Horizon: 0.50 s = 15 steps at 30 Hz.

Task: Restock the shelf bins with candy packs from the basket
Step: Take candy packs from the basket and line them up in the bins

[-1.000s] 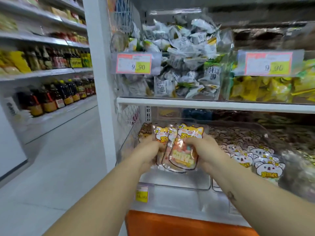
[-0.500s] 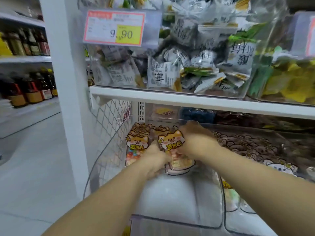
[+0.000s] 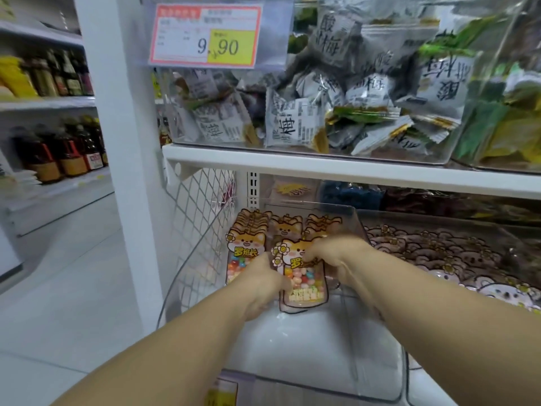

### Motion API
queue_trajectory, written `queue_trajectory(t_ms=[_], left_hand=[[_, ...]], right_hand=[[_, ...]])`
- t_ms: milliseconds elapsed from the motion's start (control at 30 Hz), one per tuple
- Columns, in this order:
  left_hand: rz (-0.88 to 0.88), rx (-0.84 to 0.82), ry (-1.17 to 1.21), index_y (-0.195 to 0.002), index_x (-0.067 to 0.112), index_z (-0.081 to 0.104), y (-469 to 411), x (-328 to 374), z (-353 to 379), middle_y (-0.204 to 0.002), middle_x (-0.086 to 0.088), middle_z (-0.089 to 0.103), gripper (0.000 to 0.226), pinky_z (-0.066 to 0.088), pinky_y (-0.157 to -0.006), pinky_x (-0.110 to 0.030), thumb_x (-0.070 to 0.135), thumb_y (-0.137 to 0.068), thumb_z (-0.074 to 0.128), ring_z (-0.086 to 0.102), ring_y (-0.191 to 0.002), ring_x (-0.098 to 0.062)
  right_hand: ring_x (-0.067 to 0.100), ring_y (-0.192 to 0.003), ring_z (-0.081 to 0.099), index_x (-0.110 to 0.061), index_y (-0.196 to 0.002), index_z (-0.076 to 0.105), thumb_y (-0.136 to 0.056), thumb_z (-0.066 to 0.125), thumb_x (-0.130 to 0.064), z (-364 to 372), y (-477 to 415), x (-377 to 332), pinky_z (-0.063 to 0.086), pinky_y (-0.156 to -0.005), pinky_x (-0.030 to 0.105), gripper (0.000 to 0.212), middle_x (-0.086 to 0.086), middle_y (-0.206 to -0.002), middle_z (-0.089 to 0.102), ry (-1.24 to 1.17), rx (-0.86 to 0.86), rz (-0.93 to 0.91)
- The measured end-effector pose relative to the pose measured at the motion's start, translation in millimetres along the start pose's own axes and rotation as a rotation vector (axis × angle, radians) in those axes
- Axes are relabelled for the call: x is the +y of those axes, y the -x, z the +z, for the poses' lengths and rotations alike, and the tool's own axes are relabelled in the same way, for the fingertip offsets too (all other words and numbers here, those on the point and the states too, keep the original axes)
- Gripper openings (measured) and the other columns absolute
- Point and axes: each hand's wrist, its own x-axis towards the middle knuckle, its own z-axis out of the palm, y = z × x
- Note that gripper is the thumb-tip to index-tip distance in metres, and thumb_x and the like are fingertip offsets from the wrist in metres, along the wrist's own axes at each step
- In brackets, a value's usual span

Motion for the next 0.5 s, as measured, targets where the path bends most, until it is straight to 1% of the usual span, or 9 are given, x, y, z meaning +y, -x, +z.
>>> queue_trajectory(t_ms=[67,100,133,167,233,300,367,400,500], left_hand=[[-0.003,-0.015,-0.022,-0.116,0.022,0.061,4.4,0.7,-1.0,-0.107,-0.007,0.075,0.057,0.054,-0.079,-0.044,-0.003,-0.067,0.073,0.068,-0.107,-0.035],[-0.004,-0.020,-0.024,-0.114,0.022,0.062,5.4,0.4,-1.4,-0.107,-0.007,0.075,0.054,0.053,-0.077,-0.041,-0.007,-0.070,0.071,0.067,-0.108,-0.036],[-0.001,-0.032,-0.017,-0.114,0.019,0.063,6.7,0.7,-2.4,-0.107,-0.007,0.075,0.054,0.055,-0.082,-0.040,-0.012,-0.071,0.068,0.067,-0.109,-0.035],[0.007,-0.058,-0.016,-0.115,0.016,0.064,8.1,0.9,-3.9,-0.108,-0.007,0.075,0.056,0.056,-0.090,-0.044,-0.017,-0.070,0.065,0.067,-0.109,-0.033],[0.006,-0.098,-0.013,-0.117,0.013,0.065,8.0,-0.7,-9.5,-0.110,-0.008,0.075,0.062,0.054,-0.099,-0.047,-0.018,-0.063,0.063,0.067,-0.111,-0.030],[-0.005,-0.109,-0.006,-0.118,0.015,0.064,7.2,-3.4,-17.1,-0.111,-0.008,0.075,0.070,0.053,-0.101,-0.047,-0.013,-0.054,0.065,0.067,-0.113,-0.030],[-0.022,-0.095,-0.079,-0.125,0.019,0.057,9.4,-3.7,-20.7,-0.114,-0.006,0.073,0.081,0.053,-0.101,-0.047,-0.003,-0.048,0.068,0.066,-0.113,-0.029],[-0.022,-0.092,-0.145,-0.131,0.020,0.050,13.6,-1.8,-20.7,-0.115,-0.005,0.072,0.087,0.052,-0.101,-0.046,0.001,-0.048,0.068,0.065,-0.114,-0.027],[-0.006,-0.029,-0.318,-0.146,0.025,0.024,27.0,2.4,-15.5,-0.124,-0.004,0.063,0.096,0.050,-0.102,-0.040,0.001,-0.066,0.072,0.058,-0.116,-0.024]], right_hand=[[0.037,-0.108,0.065,-0.001,-0.122,0.057,-0.076,0.072,0.002,7.0,0.1,9.3,0.056,-0.084,0.039,0.048,0.019,-0.119,0.065,-0.097,0.007,0.074],[0.035,-0.097,0.068,0.000,-0.118,0.058,-0.077,0.071,0.007,13.4,0.0,16.5,0.057,-0.077,0.037,0.044,0.019,-0.110,0.067,-0.114,0.043,0.113],[0.033,-0.085,0.069,0.000,-0.111,0.059,-0.071,0.073,0.012,19.4,2.9,22.2,0.058,-0.072,0.038,0.043,0.018,-0.099,0.068,-0.160,0.060,0.151],[0.033,-0.078,0.069,0.002,-0.105,0.061,-0.061,0.077,0.014,25.3,4.3,29.4,0.059,-0.072,0.041,0.048,0.018,-0.090,0.069,-0.223,0.058,0.192],[0.037,-0.078,0.070,0.003,-0.098,0.064,-0.035,0.082,0.010,32.2,-1.8,43.7,0.059,-0.078,0.052,0.066,0.020,-0.086,0.071,-0.334,0.071,0.200],[0.038,-0.083,0.070,0.001,-0.096,0.066,-0.028,0.085,0.008,36.4,-5.9,52.7,0.058,-0.081,0.055,0.070,0.019,-0.089,0.072,-0.370,0.072,0.195],[0.035,-0.089,0.070,-0.002,-0.096,0.066,-0.043,0.089,0.010,41.5,6.0,51.9,0.058,-0.083,0.048,0.058,0.015,-0.093,0.072,-0.350,0.112,0.162],[0.033,-0.091,0.069,-0.004,-0.100,0.066,-0.049,0.089,0.010,43.5,11.9,51.8,0.058,-0.083,0.043,0.057,0.013,-0.095,0.073,-0.315,0.120,0.118],[0.024,-0.095,0.067,-0.012,-0.112,0.056,-0.062,0.084,0.007,53.0,18.9,56.2,0.056,-0.079,0.034,0.061,0.005,-0.101,0.070,-0.195,0.165,-0.024]])
